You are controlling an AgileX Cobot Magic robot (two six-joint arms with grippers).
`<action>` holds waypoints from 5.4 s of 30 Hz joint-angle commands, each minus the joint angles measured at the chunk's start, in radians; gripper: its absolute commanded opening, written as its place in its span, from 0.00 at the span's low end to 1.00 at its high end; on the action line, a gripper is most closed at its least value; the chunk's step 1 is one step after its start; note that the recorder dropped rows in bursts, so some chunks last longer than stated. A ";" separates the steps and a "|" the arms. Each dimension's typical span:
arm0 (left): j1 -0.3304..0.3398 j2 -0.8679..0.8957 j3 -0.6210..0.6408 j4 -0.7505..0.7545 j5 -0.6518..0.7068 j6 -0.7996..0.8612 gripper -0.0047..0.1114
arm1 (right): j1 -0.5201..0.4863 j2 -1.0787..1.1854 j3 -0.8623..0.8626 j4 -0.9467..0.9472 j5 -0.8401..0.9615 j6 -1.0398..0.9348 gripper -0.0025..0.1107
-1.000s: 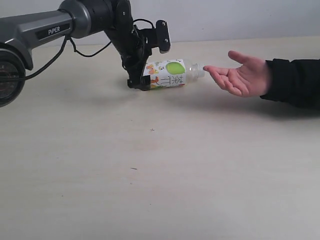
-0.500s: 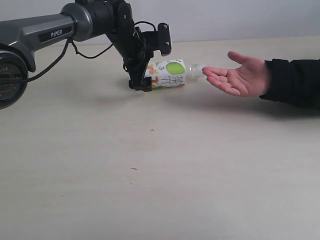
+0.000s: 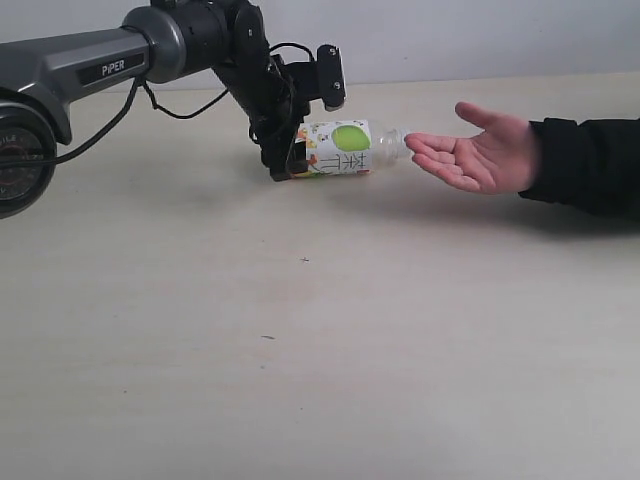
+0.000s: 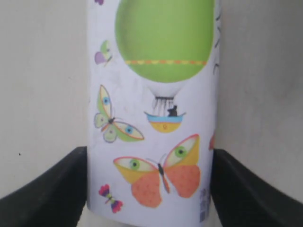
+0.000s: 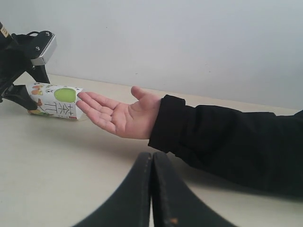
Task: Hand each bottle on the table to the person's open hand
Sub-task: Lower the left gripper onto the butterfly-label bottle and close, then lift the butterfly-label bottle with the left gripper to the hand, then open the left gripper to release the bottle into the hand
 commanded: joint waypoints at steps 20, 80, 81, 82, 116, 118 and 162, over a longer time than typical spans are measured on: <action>0.016 -0.096 -0.029 0.037 0.043 -0.140 0.04 | -0.004 -0.006 0.005 -0.001 -0.011 -0.004 0.02; -0.297 -0.319 -0.029 0.012 0.204 -1.494 0.04 | -0.004 -0.006 0.005 -0.001 -0.011 -0.004 0.02; -0.301 -0.319 -0.029 0.012 0.192 -1.546 0.04 | -0.004 -0.006 0.005 -0.001 -0.011 -0.004 0.02; -0.305 -0.319 -0.029 0.012 0.179 -1.596 0.04 | -0.004 -0.006 0.005 -0.001 -0.011 -0.004 0.02; -0.372 -0.112 -0.027 -0.276 -0.109 -1.991 0.32 | -0.004 -0.006 0.005 -0.001 -0.011 -0.004 0.02; -0.372 -0.112 -0.027 -0.276 -0.116 -1.991 0.42 | -0.004 -0.006 0.005 -0.001 -0.011 -0.004 0.02; -0.337 -0.308 -0.027 -0.293 0.153 -1.553 0.76 | -0.004 -0.006 0.005 -0.001 -0.011 -0.004 0.02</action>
